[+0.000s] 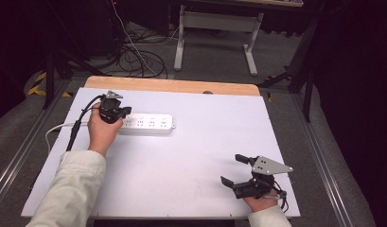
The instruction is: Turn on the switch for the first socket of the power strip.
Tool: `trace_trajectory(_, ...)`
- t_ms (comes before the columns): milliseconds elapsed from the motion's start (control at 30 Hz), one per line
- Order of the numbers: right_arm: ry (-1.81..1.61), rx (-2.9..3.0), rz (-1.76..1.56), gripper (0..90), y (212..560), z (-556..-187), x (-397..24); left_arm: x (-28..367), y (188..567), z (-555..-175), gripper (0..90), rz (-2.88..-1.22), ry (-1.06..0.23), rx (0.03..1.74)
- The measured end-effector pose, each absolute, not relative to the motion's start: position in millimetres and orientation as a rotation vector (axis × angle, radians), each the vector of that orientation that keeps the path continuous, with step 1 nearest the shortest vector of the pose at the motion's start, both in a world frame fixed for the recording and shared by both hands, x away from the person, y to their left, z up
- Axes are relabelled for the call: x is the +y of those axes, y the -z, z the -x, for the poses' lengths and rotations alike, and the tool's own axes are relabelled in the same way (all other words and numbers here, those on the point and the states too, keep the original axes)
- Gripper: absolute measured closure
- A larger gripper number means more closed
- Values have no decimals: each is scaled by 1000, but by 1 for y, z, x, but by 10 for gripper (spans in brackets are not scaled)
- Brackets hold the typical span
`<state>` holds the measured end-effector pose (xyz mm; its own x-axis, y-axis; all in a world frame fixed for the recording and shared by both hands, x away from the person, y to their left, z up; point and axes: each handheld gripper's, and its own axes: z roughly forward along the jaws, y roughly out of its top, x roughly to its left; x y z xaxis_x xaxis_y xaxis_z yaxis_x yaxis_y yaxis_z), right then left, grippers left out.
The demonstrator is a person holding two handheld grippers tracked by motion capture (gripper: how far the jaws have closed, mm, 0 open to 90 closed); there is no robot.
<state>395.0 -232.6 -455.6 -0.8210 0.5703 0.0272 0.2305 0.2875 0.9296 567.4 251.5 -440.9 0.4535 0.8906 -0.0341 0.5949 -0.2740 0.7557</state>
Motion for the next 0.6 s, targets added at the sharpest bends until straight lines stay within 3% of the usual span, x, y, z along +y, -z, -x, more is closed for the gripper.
trace_trajectory(600,-1550,2252,-731,60,456,-395,-233,244,454,-572,900,-2046,-555,1285)
